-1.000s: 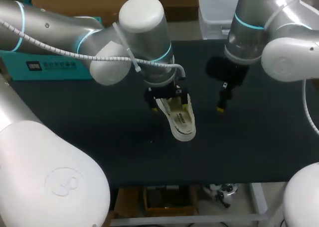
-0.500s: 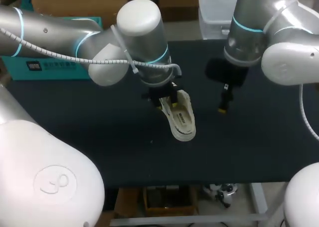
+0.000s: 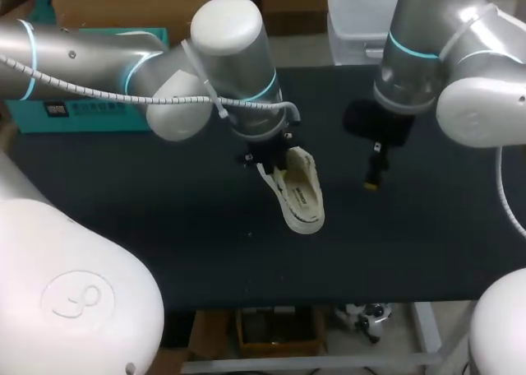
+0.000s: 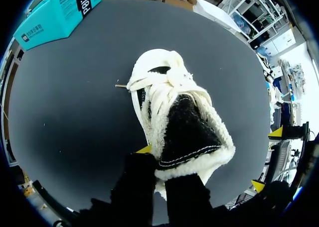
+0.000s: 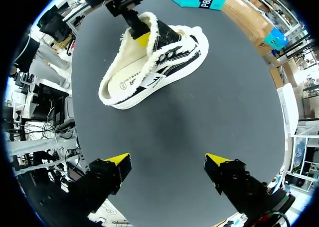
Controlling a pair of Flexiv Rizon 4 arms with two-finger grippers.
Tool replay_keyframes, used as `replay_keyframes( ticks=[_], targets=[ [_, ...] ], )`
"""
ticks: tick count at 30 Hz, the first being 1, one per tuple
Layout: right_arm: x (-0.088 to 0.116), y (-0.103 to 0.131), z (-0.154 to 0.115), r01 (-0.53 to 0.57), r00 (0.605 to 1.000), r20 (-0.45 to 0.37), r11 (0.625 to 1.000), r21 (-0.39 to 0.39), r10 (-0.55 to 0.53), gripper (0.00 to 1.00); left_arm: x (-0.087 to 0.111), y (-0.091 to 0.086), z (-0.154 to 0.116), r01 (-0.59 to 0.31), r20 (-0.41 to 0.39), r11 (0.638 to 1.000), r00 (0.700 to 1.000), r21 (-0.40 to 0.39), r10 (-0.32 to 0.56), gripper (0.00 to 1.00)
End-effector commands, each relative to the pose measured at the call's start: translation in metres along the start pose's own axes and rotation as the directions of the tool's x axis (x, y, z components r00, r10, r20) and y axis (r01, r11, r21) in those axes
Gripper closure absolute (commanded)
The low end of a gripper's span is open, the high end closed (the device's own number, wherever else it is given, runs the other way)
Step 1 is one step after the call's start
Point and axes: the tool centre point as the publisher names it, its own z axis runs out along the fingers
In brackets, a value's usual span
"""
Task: Open the shoe tongue, take the insole out of the shoe, put the insole back into the shoe, and pack the shoe into the shoebox
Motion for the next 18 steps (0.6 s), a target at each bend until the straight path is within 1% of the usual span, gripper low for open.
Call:
replay_keyframes(
  ticks=[1,7,9,13,14,15,16,17,18],
  targets=[
    [0.001,-0.003,0.001,0.005,1.0,0.004,1.0,-0.002,-0.005,0.0,0.001,0.0,0.0,-0.009,-0.006,1.0,1.0,-0.014,0.009,1.0],
    [0.003,-0.006,-0.002,0.045,0.999,0.022,0.999,0.004,-0.045,0.0,0.0,-0.004,-0.008,-0.041,-0.033,0.999,0.999,-0.015,0.04,1.0],
    [0.003,-0.007,-0.003,0.058,0.998,0.026,0.998,0.004,-0.058,0.0,-0.001,-0.006,-0.012,-0.073,-0.047,0.997,0.996,-0.014,0.072,1.0],
    [0.004,-0.007,-0.004,0.104,0.994,0.017,0.995,0.013,-0.104,0.0,-0.004,-0.012,-0.023,-0.181,-0.098,0.983,0.979,-0.015,0.179,1.0],
    [0.004,-0.006,-0.004,0.119,0.993,0.008,0.993,0.015,-0.119,0.0,-0.005,-0.012,-0.025,-0.215,-0.112,0.976,0.971,-0.025,0.211,1.0],
    [0.004,-0.005,-0.004,0.127,0.992,-0.009,0.992,0.02,-0.127,0.0,-0.005,-0.014,-0.026,-0.223,-0.113,0.974,0.969,-0.025,0.219,1.0],
    [0.003,-0.003,-0.004,0.135,0.99,-0.028,0.991,0.023,-0.135,0.0,-0.005,-0.016,-0.028,-0.262,-0.108,0.965,0.96,-0.016,0.259,1.0],
    [0.001,-0.001,-0.004,0.136,0.99,-0.054,0.99,0.032,-0.134,0.0,-0.005,-0.018,-0.03,-0.293,-0.124,0.956,0.95,-0.025,0.287,1.0],
    [-0.001,0.002,-0.005,0.133,0.989,-0.075,0.99,0.04,-0.129,0.0,-0.004,-0.02,-0.032,-0.301,-0.129,0.953,0.947,-0.026,0.296,1.0]
  ],
)
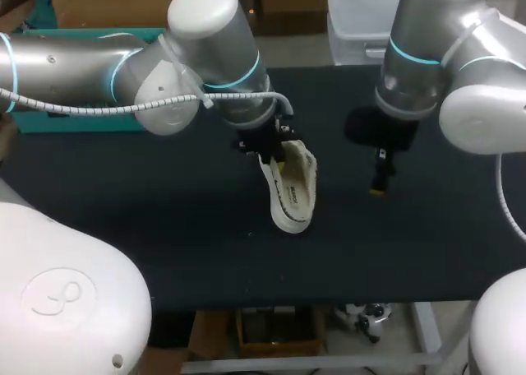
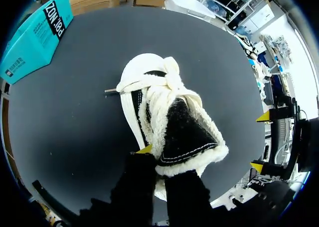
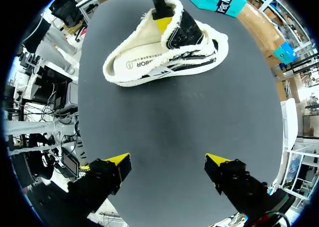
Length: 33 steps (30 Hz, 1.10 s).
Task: Open the shoe tongue, take the insole out of the shoe, put the insole back into the shoe, and pack the shoe into the shoebox
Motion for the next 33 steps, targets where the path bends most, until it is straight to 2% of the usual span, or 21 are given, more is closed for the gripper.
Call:
replay_keyframes(
  ticks=[1,5,11,12,17,24,27,28,33],
  targets=[
    [-0.013,0.009,-0.005,0.0,0.996,-0.084,1.0,0.028,0.002,0.0,-0.007,-0.009,-0.013,-0.078,-0.039,0.997,0.996,-0.01,0.078,1.0],
    [-0.018,0.019,-0.01,-0.002,0.992,-0.128,0.999,0.044,0.008,0.0,-0.01,-0.019,-0.016,-0.118,-0.04,0.993,0.992,-0.01,0.117,1.0],
    [-0.014,0.022,-0.018,0.012,0.995,-0.096,0.999,0.039,-0.008,0.0,-0.01,-0.025,-0.018,-0.201,-0.037,0.979,0.979,-0.015,0.2,1.0],
    [-0.013,0.02,-0.019,0.016,0.996,-0.087,1.0,0.019,-0.015,0.0,-0.011,-0.028,-0.021,-0.229,-0.044,0.973,0.973,-0.02,0.228,1.0],
    [-0.013,0.02,-0.019,0.016,0.996,-0.087,1.0,0.019,-0.015,0.0,-0.015,-0.037,-0.036,-0.327,-0.07,0.945,0.943,-0.021,0.325,1.0],
    [-0.013,0.02,-0.019,0.016,0.996,-0.087,1.0,0.019,-0.015,0.0,-0.035,-0.062,-0.065,-0.519,-0.105,0.854,0.852,-0.039,0.513,1.0],
    [-0.013,0.02,-0.019,0.016,0.996,-0.087,1.0,0.019,-0.015,0.0,-0.041,-0.074,-0.078,-0.595,-0.096,0.802,0.802,-0.051,0.589,1.0],
    [-0.013,0.02,-0.019,0.016,0.996,-0.087,1.0,0.019,-0.015,0.0,-0.043,-0.078,-0.085,-0.628,-0.108,0.777,0.776,-0.05,0.621,1.0],
    [-0.013,0.02,-0.019,0.016,0.996,-0.087,1.0,0.019,-0.015,0.0,-0.052,-0.092,-0.112,-0.706,-0.117,0.707,0.705,-0.029,0.699,1.0]
  ],
)
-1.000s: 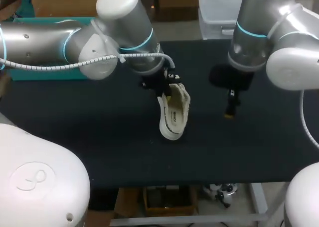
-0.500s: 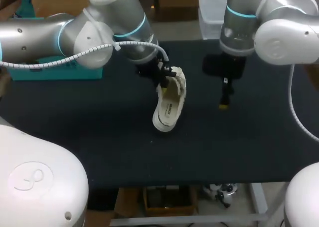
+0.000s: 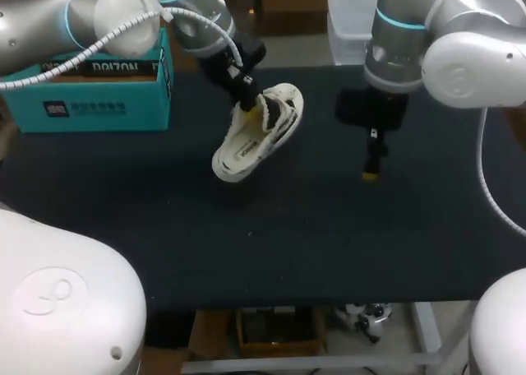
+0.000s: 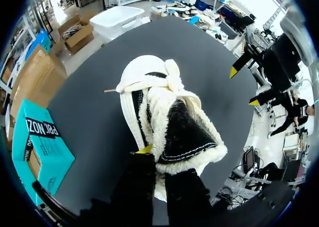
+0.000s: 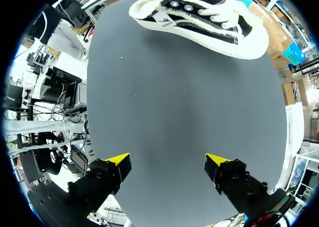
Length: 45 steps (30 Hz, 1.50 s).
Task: Open the shoe tongue, take the insole out of the shoe, put the insole back into the shoe, and pack the shoe into the shoebox
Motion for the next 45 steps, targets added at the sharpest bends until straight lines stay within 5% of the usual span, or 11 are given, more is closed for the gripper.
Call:
replay_keyframes(
  ticks=[1,9,18,35,45],
  targets=[
    [0.001,-0.001,0.0,0.0,1.0,0.001,1.0,0.0,0.0,0.0,-0.011,-0.002,-0.037,-0.079,-0.036,0.997,0.996,-0.012,0.079,1.0],
    [0.001,-0.001,0.0,0.0,1.0,0.001,1.0,0.0,0.0,0.0,-0.047,-0.002,-0.084,-0.156,0.028,0.988,0.987,-0.002,0.156,1.0],
    [0.001,-0.001,0.0,0.0,1.0,0.001,1.0,0.0,0.0,0.0,-0.12,-0.002,-0.138,-0.264,0.054,0.965,0.963,0.012,0.263,1.0],
    [0.001,-0.001,0.0,0.0,1.0,0.001,1.0,0.0,0.0,0.0,-0.261,0.021,-0.171,-0.469,0.083,0.88,0.877,-0.07,0.474,1.0],
    [0.001,-0.001,0.0,0.0,1.0,0.001,1.0,0.0,0.0,0.0,-0.333,0.03,-0.166,-0.514,0.05,0.853,0.853,-0.089,0.52,1.0]
  ],
)
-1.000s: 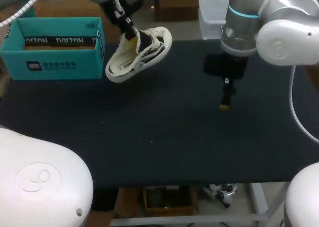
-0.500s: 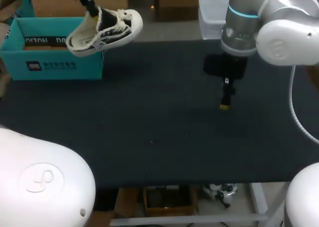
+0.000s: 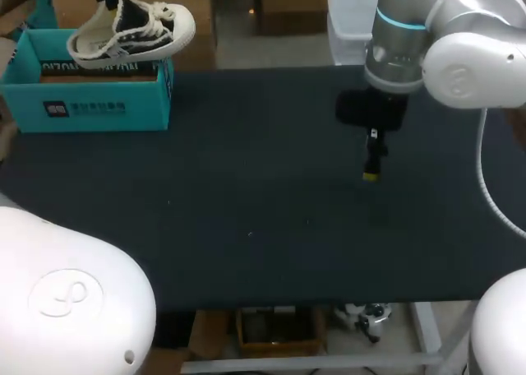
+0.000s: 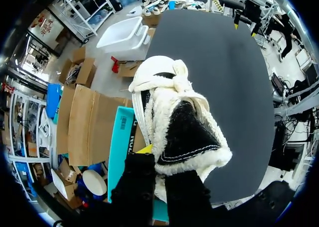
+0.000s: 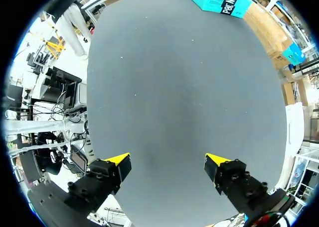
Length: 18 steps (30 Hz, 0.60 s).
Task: Open the shoe tongue, take the insole out of the shoe, put the insole back into the shoe, and pack the shoe into the shoebox
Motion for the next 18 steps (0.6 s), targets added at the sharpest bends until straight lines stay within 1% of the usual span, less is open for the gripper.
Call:
replay_keyframes(
  ticks=[1,2,3,4,5,8,9,11,12,14,15,16,18],
  targets=[
    [0.001,-0.001,-0.001,-0.001,1.0,0.001,1.0,0.001,0.001,0.0,-0.027,0.014,0.01,-0.004,-0.106,1.0,0.994,0.016,0.005,1.0],
    [0.001,-0.001,-0.001,-0.001,1.0,0.001,1.0,0.001,0.001,0.0,-0.033,0.022,0.016,-0.001,-0.106,1.0,0.994,0.01,0.002,1.0],
    [0.001,-0.001,-0.001,-0.001,1.0,0.001,1.0,0.001,0.001,0.0,-0.035,0.026,0.017,0.001,-0.106,1.0,0.994,0.008,0.0,1.0],
    [0.001,-0.001,-0.001,-0.001,1.0,0.001,1.0,0.001,0.001,0.0,-0.039,0.034,0.02,0.002,-0.108,1.0,0.994,0.006,-0.002,1.0],
    [0.001,-0.001,-0.001,-0.001,1.0,0.001,1.0,0.001,0.001,0.0,-0.035,0.04,0.025,0.004,-0.111,1.0,0.994,0.01,-0.002,1.0],
    [0.001,-0.001,-0.001,-0.001,1.0,0.001,1.0,0.001,0.001,0.0,-0.036,0.057,0.03,-0.001,-0.116,1.0,0.993,0.019,0.004,1.0],
    [0.001,-0.001,-0.001,-0.001,1.0,0.001,1.0,0.001,0.001,0.0,-0.036,0.059,0.03,-0.001,-0.116,1.0,0.993,0.019,0.004,1.0],
    [0.001,-0.001,-0.001,-0.001,1.0,0.001,1.0,0.001,0.001,0.0,-0.04,0.075,0.037,0.012,-0.103,1.0,0.995,0.009,-0.011,1.0],
    [0.001,-0.001,-0.001,-0.001,1.0,0.001,1.0,0.001,0.001,0.0,-0.04,0.078,0.039,0.016,-0.103,1.0,0.995,0.005,-0.016,1.0],
    [0.001,-0.001,-0.001,-0.001,1.0,0.001,1.0,0.001,0.001,0.0,-0.047,0.09,0.046,0.031,-0.105,1.0,0.994,-0.002,-0.031,1.0],
    [0.001,-0.001,-0.001,-0.001,1.0,0.001,1.0,0.001,0.001,0.0,-0.047,0.091,0.047,0.032,-0.108,0.999,0.994,-0.002,-0.032,1.0],
    [0.001,-0.001,-0.001,-0.001,1.0,0.001,1.0,0.001,0.001,0.0,-0.052,0.096,0.051,0.036,-0.125,0.999,0.992,0.002,-0.035,1.0],
    [0.001,-0.001,-0.001,-0.001,1.0,0.001,1.0,0.001,0.001,0.0,-0.058,0.099,0.062,0.046,-0.144,0.999,0.989,0.001,-0.046,1.0]
  ],
)
